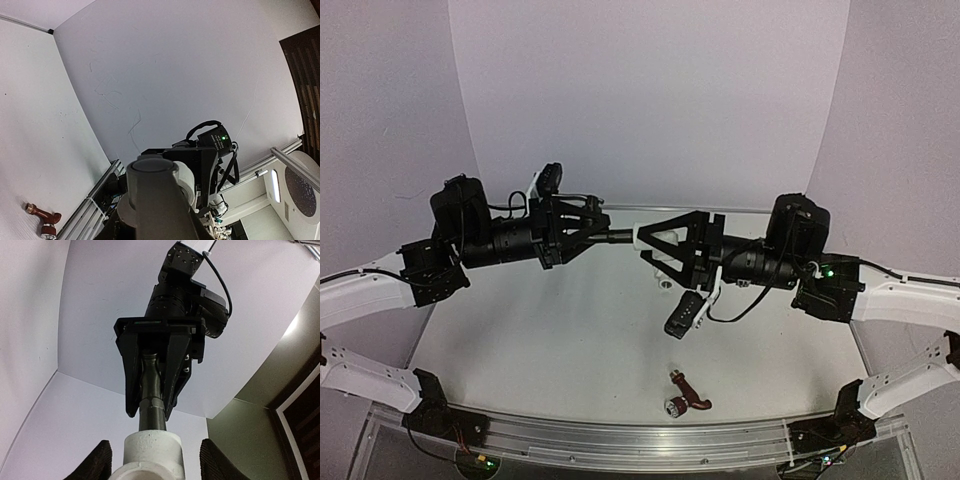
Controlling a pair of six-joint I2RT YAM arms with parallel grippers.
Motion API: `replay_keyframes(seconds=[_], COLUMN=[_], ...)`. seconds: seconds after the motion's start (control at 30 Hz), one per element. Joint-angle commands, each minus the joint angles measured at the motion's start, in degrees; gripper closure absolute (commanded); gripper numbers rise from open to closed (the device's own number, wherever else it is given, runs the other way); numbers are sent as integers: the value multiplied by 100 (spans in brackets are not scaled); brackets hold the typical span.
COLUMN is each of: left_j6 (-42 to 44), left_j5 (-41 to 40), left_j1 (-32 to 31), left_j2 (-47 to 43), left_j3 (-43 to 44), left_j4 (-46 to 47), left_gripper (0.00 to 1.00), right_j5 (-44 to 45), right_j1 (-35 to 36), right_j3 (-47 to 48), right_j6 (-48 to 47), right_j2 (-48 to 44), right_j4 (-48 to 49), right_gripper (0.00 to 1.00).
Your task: Install the water faucets
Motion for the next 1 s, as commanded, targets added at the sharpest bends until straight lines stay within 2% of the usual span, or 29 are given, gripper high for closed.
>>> replay_keyframes(seconds=[0.0,0.2,0.27,0.37,0.5,0.67,0.8,0.97], left_j6=[-11,75,149,309,414,550,718,948], left_j5=[202,346,434,565,762,1152,1526,1725], left_j1=[24,26,24,25,27,24,24,25], left_j2=[-3,20,22,-1,-13,20,33,-48], left_j3=[180,117,106,68,24,-3,-35,-100], left_j4=[418,496,504,519,605,799,1000,977], left_gripper=[100,99,94,79,63,50,46,46], right_j5=[-101,-107,-133,-219,-371,-620,-599,-623], right_j1=[27,28,29,28,27,29,27,29], right_j3=[224,202,198,207,220,189,154,125], right_j6=[-997,-1011,-1018,-1025,-1017,-925,-927,-834], right_j2=[43,13,-4,-33,-59,-105,-116,-175], right_j4=[115,123,124,138,175,299,341,405], right_gripper=[51,73,82,99,100,100,100,100])
